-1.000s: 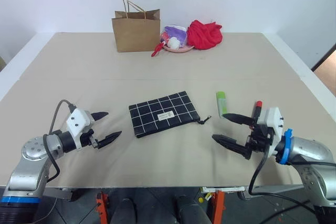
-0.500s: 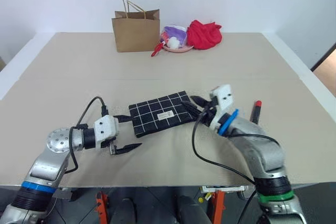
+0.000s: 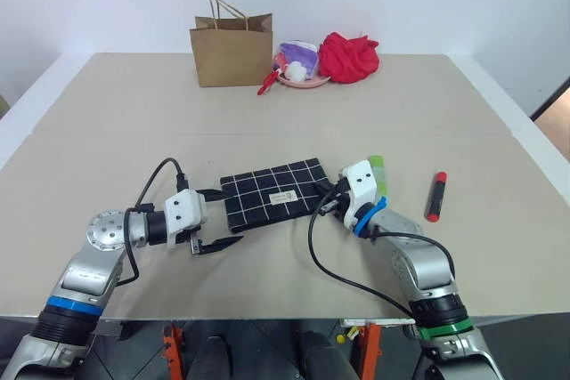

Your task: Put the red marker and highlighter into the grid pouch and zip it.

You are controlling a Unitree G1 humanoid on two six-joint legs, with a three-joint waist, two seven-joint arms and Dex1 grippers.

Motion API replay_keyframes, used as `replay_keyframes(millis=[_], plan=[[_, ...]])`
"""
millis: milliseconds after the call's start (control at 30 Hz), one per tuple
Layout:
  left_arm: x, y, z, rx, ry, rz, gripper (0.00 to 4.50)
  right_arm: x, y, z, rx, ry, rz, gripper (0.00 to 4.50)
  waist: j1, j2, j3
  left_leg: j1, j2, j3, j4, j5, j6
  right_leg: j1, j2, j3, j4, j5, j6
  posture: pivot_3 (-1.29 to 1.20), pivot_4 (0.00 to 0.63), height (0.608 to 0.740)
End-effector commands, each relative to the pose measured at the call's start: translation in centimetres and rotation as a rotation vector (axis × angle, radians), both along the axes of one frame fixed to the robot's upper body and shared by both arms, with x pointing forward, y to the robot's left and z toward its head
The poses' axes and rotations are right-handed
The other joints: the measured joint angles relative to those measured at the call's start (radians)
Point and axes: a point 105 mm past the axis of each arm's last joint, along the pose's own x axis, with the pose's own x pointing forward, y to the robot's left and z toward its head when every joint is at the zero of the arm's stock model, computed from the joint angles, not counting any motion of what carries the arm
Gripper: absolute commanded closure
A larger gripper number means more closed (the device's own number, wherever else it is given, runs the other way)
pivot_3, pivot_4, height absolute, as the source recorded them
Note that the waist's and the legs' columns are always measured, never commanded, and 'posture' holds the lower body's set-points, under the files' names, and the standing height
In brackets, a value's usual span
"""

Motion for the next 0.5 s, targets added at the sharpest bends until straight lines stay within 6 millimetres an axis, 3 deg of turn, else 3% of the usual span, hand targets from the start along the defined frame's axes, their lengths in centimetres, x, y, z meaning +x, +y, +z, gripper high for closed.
replay_keyframes(millis=[33, 200, 500], plan=[[-0.2, 1.4, 0.8, 0.054, -0.070, -0.002, 0.00, 0.3, 0.3, -0.2, -0.002, -0.003, -0.009, 4.41, -0.002, 0.000, 0.000, 0.000, 0.000, 0.000, 0.000, 0.000, 0.000, 0.000, 0.000, 0.000, 0.000, 0.000, 0.000, 0.00, 0.150, 0.740], [0.0, 2.5, 0.2, 0.185, -0.191, -0.035, 0.00, 0.4, 0.8, 0.0, -0.008, -0.020, 0.013, 4.41, -0.004, 0.000, 0.000, 0.002, 0.000, 0.000, 0.000, 0.000, 0.000, 0.001, 0.000, 0.000, 0.000, 0.001, -0.002, 0.00, 0.150, 0.740], [1.1, 0.3, 0.1, 0.216, -0.364, -0.126, 0.00, 0.4, 0.5, 0.3, -0.013, -0.034, 0.005, 4.41, -0.002, 0.000, 0.000, 0.001, 0.000, 0.000, 0.001, 0.001, -0.001, 0.001, 0.000, 0.000, 0.000, 0.002, 0.000, 0.00, 0.150, 0.740]])
